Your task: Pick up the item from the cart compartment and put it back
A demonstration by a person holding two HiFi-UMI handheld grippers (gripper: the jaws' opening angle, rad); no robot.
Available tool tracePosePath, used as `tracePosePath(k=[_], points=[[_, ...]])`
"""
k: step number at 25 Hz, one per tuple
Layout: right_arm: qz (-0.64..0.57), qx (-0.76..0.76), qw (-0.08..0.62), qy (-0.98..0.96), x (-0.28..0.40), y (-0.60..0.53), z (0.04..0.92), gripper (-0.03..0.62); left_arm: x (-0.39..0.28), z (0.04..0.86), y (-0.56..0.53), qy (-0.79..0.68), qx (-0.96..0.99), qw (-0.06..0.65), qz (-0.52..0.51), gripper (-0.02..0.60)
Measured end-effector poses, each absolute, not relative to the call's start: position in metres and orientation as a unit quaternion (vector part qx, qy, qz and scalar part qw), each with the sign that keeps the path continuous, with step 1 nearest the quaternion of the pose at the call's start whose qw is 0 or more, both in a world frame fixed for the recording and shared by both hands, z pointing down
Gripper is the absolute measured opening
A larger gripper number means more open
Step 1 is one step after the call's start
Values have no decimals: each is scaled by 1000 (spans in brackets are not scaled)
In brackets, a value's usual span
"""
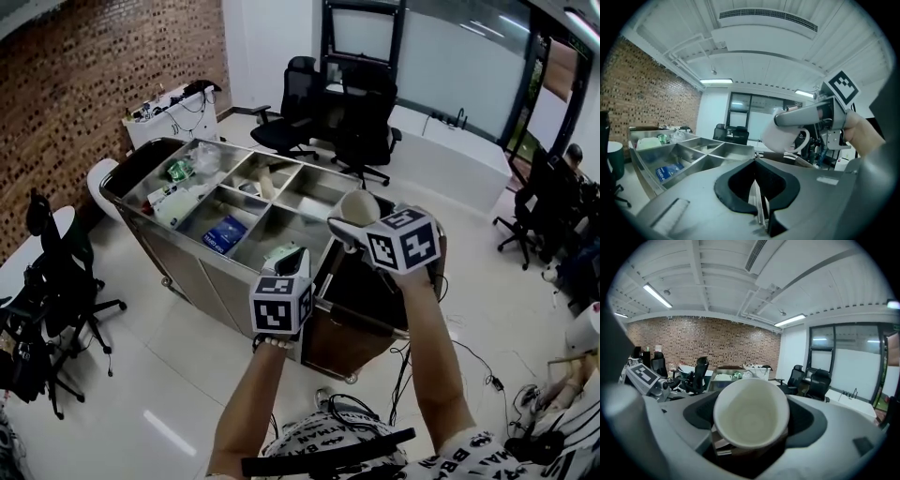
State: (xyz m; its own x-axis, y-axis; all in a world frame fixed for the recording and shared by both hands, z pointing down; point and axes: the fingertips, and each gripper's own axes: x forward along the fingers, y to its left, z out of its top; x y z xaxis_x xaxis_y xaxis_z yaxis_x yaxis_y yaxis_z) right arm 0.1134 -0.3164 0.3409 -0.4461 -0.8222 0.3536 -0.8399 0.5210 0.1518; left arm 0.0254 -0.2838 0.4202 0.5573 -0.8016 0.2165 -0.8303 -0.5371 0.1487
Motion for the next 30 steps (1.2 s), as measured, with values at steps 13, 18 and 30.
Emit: tracePosePath(k=[13,18,30], points=[[43,484,228,-844,114,-421,313,431,24,414,-354,-462,872,145,78,2],[82,473,248,-842,116,-458,334,431,28,413,-380,-465,867,149,97,2],[144,440,351,-814,110,-545,423,431,26,430,-412,-477,853,183,110,2]])
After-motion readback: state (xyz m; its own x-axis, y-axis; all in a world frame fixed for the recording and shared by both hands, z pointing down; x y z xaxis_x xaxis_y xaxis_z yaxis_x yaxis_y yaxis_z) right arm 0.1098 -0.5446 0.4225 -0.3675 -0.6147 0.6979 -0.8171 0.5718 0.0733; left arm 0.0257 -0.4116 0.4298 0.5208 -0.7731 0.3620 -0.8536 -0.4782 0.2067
